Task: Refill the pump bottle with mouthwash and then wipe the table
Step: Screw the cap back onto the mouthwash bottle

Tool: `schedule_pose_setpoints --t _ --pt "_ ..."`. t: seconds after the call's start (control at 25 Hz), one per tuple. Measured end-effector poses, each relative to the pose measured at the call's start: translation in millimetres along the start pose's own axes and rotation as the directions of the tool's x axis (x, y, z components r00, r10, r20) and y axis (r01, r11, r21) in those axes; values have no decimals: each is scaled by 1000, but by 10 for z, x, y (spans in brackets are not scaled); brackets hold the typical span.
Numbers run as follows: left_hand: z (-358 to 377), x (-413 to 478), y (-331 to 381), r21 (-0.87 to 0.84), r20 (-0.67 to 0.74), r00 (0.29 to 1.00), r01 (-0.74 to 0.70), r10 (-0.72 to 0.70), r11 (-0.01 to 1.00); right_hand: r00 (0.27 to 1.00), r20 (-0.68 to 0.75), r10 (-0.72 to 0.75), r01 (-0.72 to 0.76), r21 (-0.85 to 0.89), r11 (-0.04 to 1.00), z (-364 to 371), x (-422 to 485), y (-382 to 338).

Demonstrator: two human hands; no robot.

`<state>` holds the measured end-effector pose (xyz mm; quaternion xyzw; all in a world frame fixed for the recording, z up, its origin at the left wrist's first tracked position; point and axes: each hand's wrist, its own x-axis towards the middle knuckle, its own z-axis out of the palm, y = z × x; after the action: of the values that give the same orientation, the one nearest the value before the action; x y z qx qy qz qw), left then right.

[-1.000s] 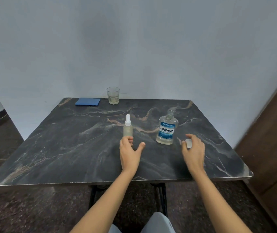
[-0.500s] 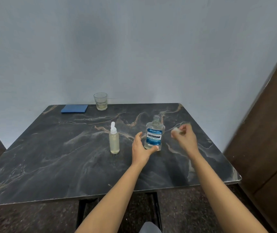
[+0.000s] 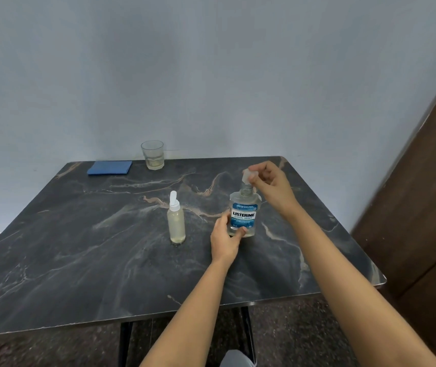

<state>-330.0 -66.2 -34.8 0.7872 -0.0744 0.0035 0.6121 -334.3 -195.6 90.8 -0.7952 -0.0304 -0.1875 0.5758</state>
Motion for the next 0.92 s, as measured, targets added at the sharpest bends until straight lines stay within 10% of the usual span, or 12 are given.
schedule_pose_setpoints --t 0.24,0.4,0.72,0.92 --pt "13 -13 -35 49 -11 999 -41 42 998 991 133 -29 28 15 1000 -129 27 -14" --pt "29 -17 -42 63 -21 998 -53 54 997 950 308 -48 136 -270 953 -196 38 -94" --pt "7 -17 -29 93 -15 998 -58 60 994 933 310 181 248 -922 298 -90 313 -535" --pt "24 -18 -47 94 -16 998 -53 55 994 743 644 186 526 -732 433 -188 349 -714"
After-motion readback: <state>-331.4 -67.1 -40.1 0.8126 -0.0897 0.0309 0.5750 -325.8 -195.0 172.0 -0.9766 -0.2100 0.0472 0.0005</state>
